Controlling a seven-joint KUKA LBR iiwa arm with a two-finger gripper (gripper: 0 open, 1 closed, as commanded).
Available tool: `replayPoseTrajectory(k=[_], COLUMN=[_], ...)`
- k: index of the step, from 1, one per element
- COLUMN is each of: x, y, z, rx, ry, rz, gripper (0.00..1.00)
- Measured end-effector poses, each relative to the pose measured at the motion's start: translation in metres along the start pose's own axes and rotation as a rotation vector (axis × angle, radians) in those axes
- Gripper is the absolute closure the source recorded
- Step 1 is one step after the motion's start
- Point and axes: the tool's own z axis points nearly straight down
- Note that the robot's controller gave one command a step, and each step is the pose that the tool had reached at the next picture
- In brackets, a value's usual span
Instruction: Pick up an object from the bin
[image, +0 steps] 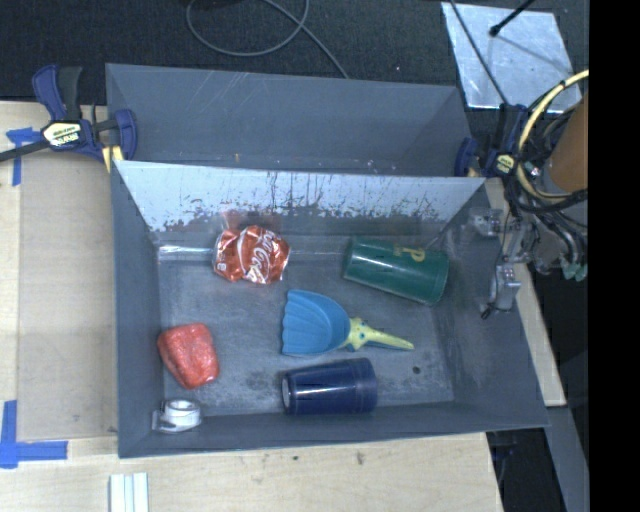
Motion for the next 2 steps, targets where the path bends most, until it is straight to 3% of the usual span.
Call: replayPoseTrajectory(k=[2], x=[0.0073], y=[0.0079], z=[-0.0083], rx=[0.002], ry=[-0.006], rz=[-0.054], gripper=[0.00])
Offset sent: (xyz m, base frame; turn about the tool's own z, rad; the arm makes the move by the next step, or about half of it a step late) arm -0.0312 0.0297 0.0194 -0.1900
